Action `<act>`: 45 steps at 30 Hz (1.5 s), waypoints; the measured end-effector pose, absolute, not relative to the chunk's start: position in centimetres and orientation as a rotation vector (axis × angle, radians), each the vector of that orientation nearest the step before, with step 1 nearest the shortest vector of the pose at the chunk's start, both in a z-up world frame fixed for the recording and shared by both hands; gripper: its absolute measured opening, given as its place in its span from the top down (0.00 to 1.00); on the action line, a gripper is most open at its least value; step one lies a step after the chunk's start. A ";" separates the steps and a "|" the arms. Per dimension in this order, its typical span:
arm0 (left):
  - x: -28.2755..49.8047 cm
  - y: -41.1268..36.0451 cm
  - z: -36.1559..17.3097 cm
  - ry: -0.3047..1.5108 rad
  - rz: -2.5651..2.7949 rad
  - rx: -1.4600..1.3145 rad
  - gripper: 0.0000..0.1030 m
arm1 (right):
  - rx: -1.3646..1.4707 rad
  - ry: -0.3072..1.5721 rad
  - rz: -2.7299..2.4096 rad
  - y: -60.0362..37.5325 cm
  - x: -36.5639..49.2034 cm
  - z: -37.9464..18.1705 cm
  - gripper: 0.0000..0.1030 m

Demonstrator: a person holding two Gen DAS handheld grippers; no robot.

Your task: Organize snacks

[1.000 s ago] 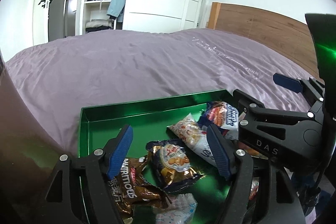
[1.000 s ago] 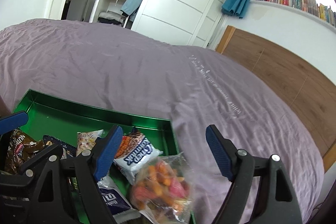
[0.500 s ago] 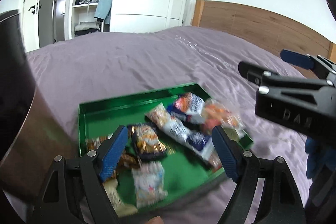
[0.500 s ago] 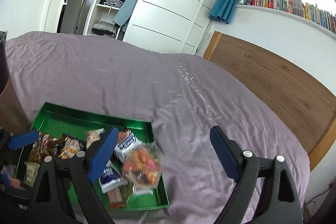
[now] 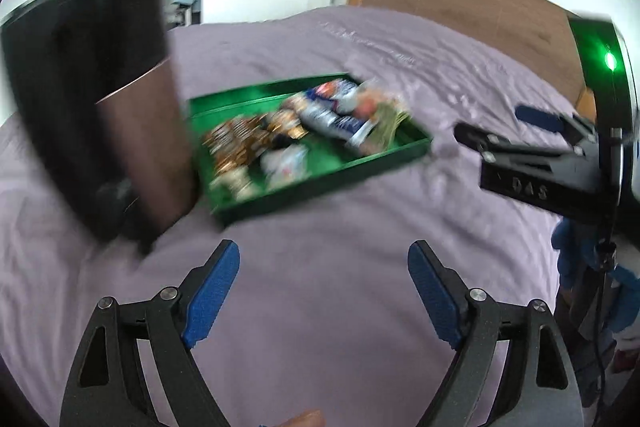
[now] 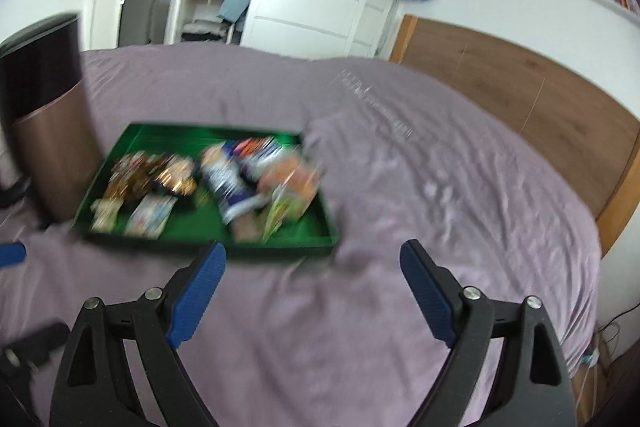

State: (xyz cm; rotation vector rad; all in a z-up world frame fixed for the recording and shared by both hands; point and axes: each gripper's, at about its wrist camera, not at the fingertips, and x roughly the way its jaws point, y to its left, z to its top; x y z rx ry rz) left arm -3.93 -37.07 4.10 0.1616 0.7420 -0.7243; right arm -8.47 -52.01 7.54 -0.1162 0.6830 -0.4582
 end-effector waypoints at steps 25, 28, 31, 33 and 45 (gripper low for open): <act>-3.9 -30.6 3.2 0.792 -0.466 0.185 0.09 | 0.014 0.681 -0.399 -47.8 -8.5 3.0 0.00; -3.7 -30.6 3.0 0.796 -0.465 0.189 0.09 | 0.015 0.685 -0.402 -48.0 -8.2 2.8 0.00; -3.3 -30.4 2.8 0.804 -0.459 0.188 0.09 | 0.018 0.686 -0.405 -48.2 -8.0 2.6 0.00; -3.1 -30.4 2.7 0.800 -0.451 0.195 0.09 | 0.020 0.686 -0.406 -48.3 -7.8 2.5 0.00; -2.5 -30.3 2.5 0.793 -0.436 0.206 0.09 | 0.031 0.686 -0.405 -48.9 -7.6 2.4 0.00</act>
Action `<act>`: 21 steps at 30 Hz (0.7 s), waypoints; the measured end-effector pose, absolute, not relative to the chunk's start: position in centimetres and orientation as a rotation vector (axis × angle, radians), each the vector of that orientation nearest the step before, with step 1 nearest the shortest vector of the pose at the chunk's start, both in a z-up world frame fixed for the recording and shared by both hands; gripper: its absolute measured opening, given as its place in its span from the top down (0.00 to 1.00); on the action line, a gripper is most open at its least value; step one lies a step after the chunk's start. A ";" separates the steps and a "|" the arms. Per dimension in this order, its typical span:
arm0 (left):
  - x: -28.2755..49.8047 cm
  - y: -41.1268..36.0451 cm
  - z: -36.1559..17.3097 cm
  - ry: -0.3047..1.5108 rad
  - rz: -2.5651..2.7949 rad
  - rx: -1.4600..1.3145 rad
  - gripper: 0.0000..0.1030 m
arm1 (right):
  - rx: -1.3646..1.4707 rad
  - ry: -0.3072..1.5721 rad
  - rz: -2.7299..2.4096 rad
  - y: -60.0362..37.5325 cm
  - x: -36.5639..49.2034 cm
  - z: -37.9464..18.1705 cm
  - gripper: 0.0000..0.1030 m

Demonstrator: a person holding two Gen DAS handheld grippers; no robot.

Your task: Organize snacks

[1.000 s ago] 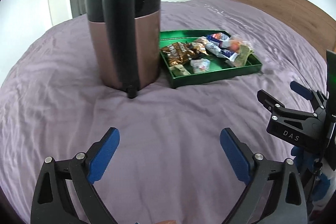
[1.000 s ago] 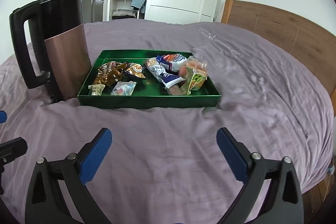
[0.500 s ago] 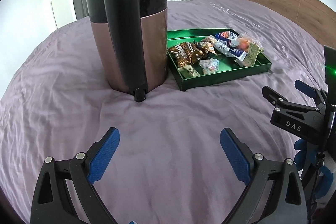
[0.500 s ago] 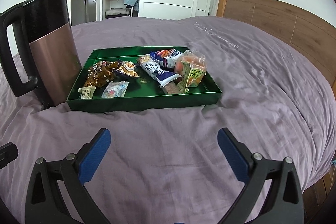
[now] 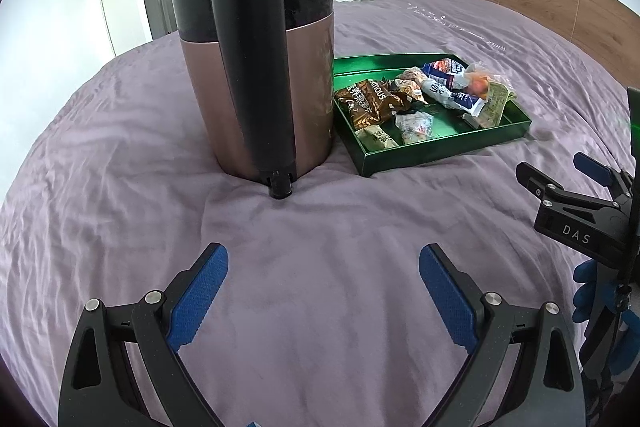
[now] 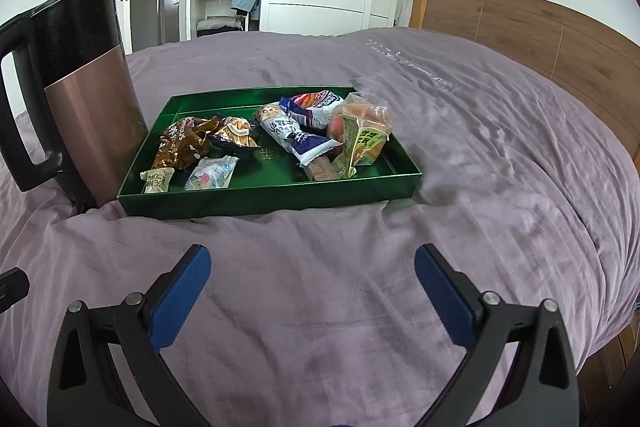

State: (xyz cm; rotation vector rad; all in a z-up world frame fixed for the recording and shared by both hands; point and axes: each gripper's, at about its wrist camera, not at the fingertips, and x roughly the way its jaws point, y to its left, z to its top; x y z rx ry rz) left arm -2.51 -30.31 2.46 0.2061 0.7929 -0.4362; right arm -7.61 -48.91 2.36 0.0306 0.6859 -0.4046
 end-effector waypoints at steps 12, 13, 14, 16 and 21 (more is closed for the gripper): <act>-2.1 -29.7 2.6 0.783 -0.419 0.206 0.09 | 0.000 0.696 -0.380 -48.8 -7.0 2.3 0.00; -2.1 -29.6 2.7 0.780 -0.419 0.206 0.09 | -0.006 0.698 -0.376 -48.8 -7.0 2.4 0.00; -2.1 -29.6 2.7 0.779 -0.418 0.206 0.09 | -0.010 0.699 -0.374 -48.7 -6.9 2.4 0.00; -2.1 -29.5 2.8 0.775 -0.415 0.208 0.09 | -0.019 0.701 -0.371 -48.7 -6.8 2.4 0.00; -2.1 -29.5 2.8 0.773 -0.411 0.214 0.09 | -0.033 0.703 -0.372 -49.0 -7.0 2.5 0.00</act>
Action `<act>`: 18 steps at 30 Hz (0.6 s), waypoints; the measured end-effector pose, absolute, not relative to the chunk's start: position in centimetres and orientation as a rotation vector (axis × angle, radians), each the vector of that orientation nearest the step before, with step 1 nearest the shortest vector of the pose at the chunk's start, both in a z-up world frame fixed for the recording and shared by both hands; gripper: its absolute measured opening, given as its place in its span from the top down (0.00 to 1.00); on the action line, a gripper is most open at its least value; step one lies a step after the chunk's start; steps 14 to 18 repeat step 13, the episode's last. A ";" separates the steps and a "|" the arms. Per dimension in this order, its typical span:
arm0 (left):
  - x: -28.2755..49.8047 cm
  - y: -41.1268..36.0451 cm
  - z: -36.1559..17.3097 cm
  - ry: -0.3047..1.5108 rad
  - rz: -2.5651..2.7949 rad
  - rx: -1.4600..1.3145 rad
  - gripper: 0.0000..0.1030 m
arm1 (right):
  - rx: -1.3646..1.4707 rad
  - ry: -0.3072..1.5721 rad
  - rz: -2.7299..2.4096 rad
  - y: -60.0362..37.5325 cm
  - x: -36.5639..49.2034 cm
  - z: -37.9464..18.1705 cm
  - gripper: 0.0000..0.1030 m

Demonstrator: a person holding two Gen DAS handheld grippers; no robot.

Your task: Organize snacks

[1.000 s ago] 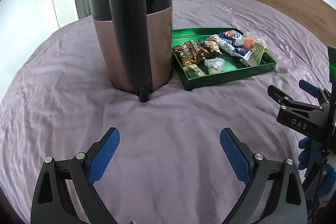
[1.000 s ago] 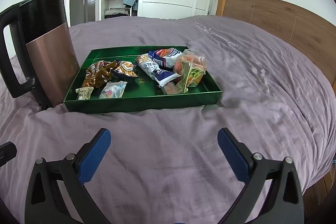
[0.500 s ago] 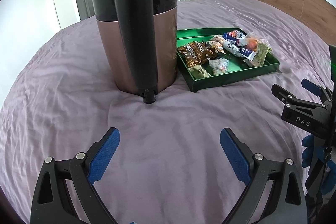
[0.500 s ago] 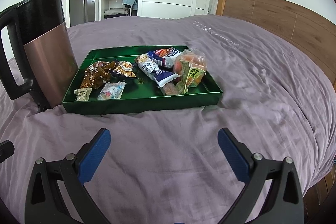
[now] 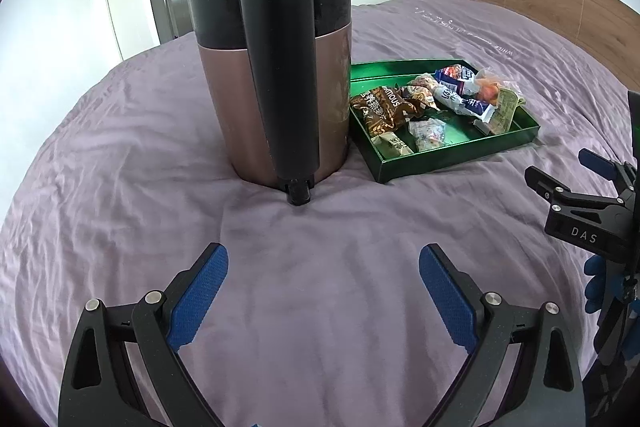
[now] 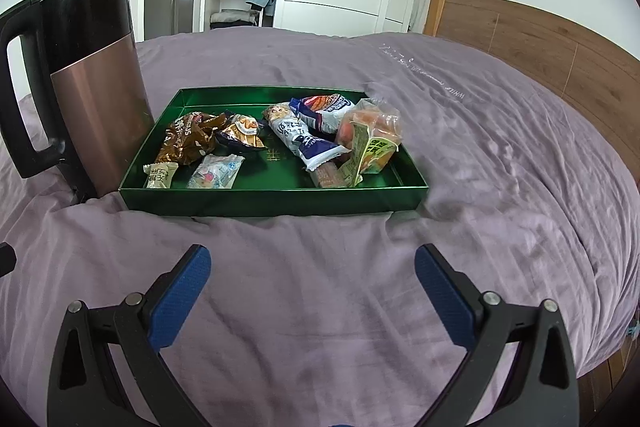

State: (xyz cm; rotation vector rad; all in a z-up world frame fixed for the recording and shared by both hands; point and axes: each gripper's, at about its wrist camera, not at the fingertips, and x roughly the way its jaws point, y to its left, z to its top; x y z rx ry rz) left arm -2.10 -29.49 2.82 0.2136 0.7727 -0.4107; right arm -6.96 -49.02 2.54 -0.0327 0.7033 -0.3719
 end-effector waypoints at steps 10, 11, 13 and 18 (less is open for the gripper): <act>-2.3 -29.7 2.8 0.767 -0.411 0.230 0.09 | -0.039 0.704 -0.388 -49.7 -7.3 2.7 0.00; -2.3 -29.7 2.9 0.766 -0.411 0.228 0.09 | -0.041 0.702 -0.388 -49.7 -7.3 2.8 0.00; -2.3 -29.7 2.9 0.766 -0.412 0.229 0.09 | -0.041 0.701 -0.388 -49.7 -7.3 2.9 0.00; -2.3 -29.7 2.9 0.766 -0.412 0.229 0.09 | -0.041 0.701 -0.388 -49.7 -7.3 2.9 0.00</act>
